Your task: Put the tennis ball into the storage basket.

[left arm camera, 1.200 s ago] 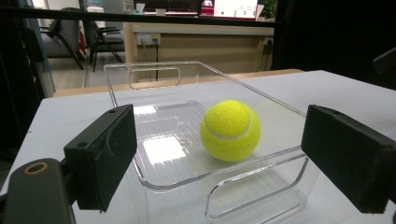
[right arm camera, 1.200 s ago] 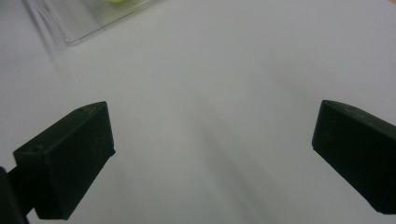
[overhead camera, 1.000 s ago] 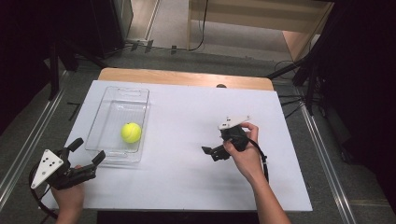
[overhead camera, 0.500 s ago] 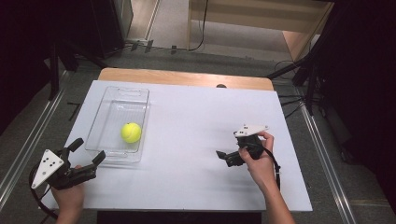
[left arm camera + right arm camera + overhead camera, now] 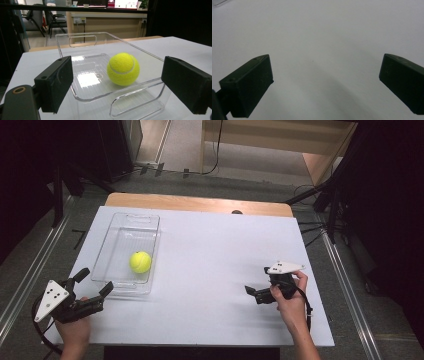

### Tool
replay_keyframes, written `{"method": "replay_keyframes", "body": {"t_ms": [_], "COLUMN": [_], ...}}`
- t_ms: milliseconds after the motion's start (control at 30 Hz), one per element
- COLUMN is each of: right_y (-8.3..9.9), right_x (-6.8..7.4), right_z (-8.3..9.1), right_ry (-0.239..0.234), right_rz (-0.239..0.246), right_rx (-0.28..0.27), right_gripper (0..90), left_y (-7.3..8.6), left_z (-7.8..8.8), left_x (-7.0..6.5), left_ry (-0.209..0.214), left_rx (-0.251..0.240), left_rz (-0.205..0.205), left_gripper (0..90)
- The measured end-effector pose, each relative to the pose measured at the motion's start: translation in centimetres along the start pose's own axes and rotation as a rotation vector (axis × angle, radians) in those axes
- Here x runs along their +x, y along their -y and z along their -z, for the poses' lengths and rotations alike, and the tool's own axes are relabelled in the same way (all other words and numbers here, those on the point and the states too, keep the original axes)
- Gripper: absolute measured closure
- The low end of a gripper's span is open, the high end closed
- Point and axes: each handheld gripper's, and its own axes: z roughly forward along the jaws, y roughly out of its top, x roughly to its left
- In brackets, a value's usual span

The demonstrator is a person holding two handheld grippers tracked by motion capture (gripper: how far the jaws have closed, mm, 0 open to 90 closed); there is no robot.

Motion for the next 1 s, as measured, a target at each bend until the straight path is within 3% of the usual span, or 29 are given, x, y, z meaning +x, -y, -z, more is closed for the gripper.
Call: {"method": "replay_keyframes", "body": {"t_ms": [1000], "right_y": [4.9], "right_x": [-2.3], "right_z": [3.3], "right_ry": [0.063], "right_rz": [-0.092], "right_rx": [-0.130], "right_gripper": [0.0], "left_y": [0.0], "left_z": [0.0], "left_x": [-0.1], "left_ry": [-0.001], "left_rx": [0.001], "left_rz": [-0.007], "left_gripper": [11.1]}}
